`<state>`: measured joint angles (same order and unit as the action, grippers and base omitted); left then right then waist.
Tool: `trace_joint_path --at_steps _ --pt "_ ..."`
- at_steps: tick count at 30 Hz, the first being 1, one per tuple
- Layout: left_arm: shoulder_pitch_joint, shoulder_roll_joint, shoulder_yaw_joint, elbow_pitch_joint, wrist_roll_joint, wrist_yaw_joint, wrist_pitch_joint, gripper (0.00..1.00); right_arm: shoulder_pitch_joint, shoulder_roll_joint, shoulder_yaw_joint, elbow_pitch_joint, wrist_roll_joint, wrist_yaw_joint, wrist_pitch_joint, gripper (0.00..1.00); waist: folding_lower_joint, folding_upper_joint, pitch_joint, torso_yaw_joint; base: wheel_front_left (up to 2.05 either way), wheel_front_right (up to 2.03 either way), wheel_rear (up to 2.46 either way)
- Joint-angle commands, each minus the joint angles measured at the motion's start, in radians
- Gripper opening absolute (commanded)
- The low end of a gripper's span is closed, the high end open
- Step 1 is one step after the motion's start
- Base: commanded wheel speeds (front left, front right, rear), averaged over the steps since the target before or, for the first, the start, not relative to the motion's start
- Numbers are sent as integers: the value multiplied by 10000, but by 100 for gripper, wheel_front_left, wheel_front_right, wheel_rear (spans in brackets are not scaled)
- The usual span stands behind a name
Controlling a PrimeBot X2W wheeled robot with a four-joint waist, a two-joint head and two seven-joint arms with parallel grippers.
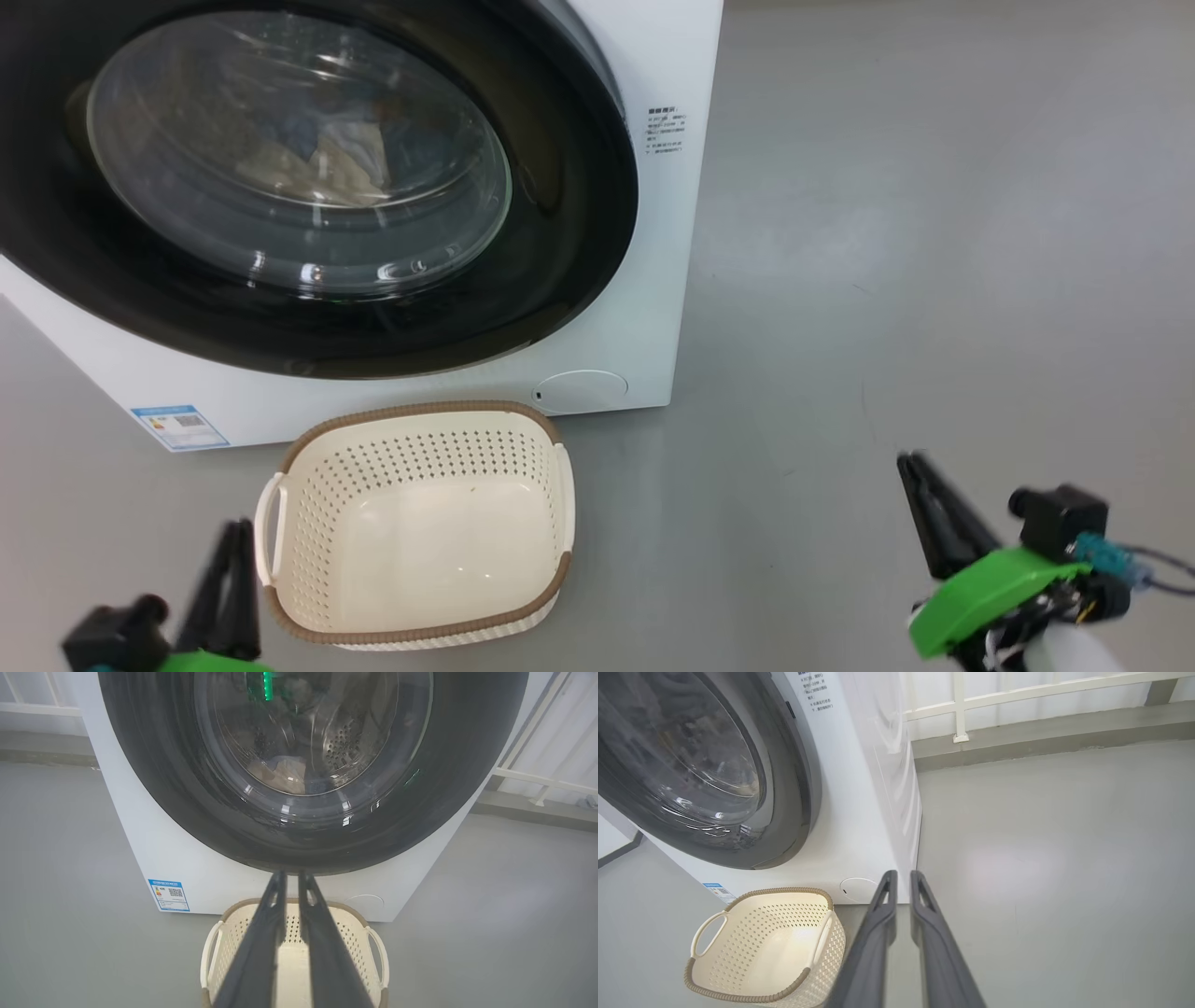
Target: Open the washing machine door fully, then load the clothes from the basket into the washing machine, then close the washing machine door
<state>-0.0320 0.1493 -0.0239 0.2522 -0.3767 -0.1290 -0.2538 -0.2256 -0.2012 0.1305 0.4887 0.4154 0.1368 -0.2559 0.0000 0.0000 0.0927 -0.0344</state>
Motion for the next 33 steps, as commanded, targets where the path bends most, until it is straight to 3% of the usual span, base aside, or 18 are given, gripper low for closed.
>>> trace_joint_path --at_steps 1,9,13,33 --pt "33 -63 -20 56 -15 0 4 0 60 44 3 73 14 0 4 0 0 0 0 0 0 0 0" --pt "71 -201 21 113 -715 -1 206 0 239 188 -122 11 690 -4 214 0 23 0 -75 20 0 0 0" --pt "36 -225 63 123 -1111 -1 320 0 267 233 -199 -61 1072 -5 330 0 2 0 -86 31 0 0 0" --pt "-113 -344 274 107 -2986 -4 872 0 406 445 -577 -448 2879 -15 893 0 0 0 -217 83 0 0 0"
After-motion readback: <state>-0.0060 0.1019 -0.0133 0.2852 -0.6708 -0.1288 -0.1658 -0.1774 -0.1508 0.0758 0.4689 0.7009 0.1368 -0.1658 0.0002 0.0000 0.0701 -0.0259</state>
